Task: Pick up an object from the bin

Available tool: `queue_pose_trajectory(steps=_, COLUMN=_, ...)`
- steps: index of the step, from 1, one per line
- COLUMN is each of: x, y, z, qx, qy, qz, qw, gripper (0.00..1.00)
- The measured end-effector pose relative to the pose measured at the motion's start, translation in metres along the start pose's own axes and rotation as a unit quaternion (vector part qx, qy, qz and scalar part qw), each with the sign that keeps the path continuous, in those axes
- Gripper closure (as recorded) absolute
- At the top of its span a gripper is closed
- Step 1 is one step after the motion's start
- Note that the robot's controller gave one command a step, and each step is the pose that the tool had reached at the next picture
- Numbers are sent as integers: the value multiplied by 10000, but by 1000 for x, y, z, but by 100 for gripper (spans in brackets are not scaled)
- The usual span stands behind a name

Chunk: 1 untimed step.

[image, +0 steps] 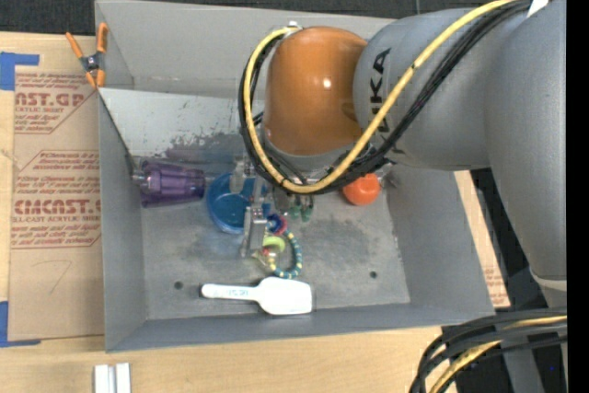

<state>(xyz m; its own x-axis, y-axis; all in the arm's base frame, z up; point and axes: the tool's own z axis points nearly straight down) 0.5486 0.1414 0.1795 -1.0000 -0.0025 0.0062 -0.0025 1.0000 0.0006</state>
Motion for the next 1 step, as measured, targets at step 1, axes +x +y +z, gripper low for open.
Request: queue_pose_trajectory(steps=1, x=-2, y=-1, z=-5, qx=-6, qy=-37, qz=12, qw=10000, gripper=0)
